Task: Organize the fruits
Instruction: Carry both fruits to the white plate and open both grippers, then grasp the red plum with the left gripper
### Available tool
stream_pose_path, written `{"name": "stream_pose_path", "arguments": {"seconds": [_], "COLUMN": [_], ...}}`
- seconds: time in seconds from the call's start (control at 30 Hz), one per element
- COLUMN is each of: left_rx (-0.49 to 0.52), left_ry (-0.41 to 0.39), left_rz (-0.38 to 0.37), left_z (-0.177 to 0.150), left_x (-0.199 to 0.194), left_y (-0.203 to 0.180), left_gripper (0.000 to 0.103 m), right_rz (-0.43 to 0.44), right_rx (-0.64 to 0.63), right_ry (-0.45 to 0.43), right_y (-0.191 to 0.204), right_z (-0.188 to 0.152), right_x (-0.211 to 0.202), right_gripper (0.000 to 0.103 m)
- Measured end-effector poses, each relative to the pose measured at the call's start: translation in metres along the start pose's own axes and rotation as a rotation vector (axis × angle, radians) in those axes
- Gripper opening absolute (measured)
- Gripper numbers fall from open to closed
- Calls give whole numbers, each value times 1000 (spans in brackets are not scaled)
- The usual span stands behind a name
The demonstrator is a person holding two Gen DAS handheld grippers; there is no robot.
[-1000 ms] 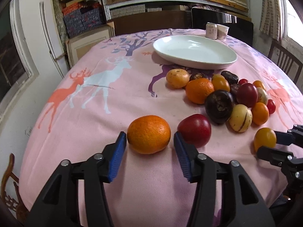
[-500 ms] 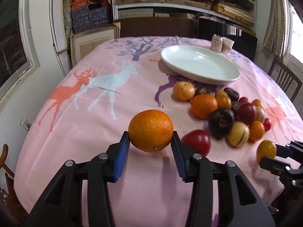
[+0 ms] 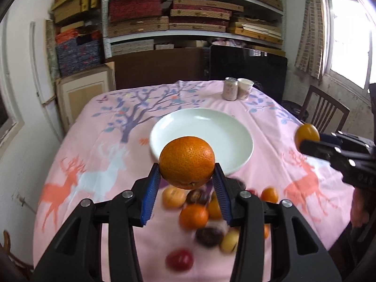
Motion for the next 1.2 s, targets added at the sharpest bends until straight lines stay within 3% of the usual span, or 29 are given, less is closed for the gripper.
{"name": "stream_pose_path", "arguments": {"seconds": [0.2, 0.4, 0.5, 0.53, 0.57, 0.6, 0.63, 0.67, 0.7, 0.83, 0.9, 1.03, 1.2], "left_rx": [-29, -17, -19, -11, -2, 7, 10, 4, -1, -21, 5, 67, 103], "left_ry": [135, 303, 329, 338, 347, 356, 350, 327, 309, 230, 187, 119, 82], "left_rz": [-53, -23, 0, -5, -2, 9, 31, 55, 57, 7, -4, -29, -28], "left_z": [47, 40, 40, 40, 39, 37, 38, 41, 44, 53, 44, 1, -72], "left_x": [121, 231, 255, 260, 263, 264, 264, 259, 255, 200, 161, 90, 27], "left_y": [-26, -37, -35, -36, -35, -34, -31, -26, -21, -10, -3, 5, 10], "left_gripper": [44, 44, 45, 45, 48, 54, 71, 81, 85, 87, 94, 96, 97], "right_rz": [-9, -22, -33, -50, -63, -62, -61, -60, -64, -66, -57, -83, -41], "right_rx": [54, 100, 100, 86, 77, 71, 63, 61, 63, 101, 120, 71, 64], "right_ry": [90, 203, 245, 248, 240, 227, 209, 199, 185, 137, 120, 114, 115], "right_y": [-76, -124, -135, -137, -137, -136, -133, -133, -132, -122, -109, -68, -10], "right_z": [38, 26, 18, 18, 20, 23, 27, 30, 34, 36, 26, -13, -75], "right_x": [94, 180, 206, 210, 210, 209, 205, 200, 193, 149, 118, 66, 25], "right_gripper": [39, 39, 41, 54, 75, 80, 81, 81, 81, 81, 81, 81, 81]}}
Point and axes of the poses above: each gripper's, at about its wrist camera, not at the fingertips, and x roughly the way its jaws point, y to its left, z to its top, the point moved 9 cm from there along x, roughly the way its jaws point, and after that the axes turned 15 degrees about z, right-handed, at the moved point
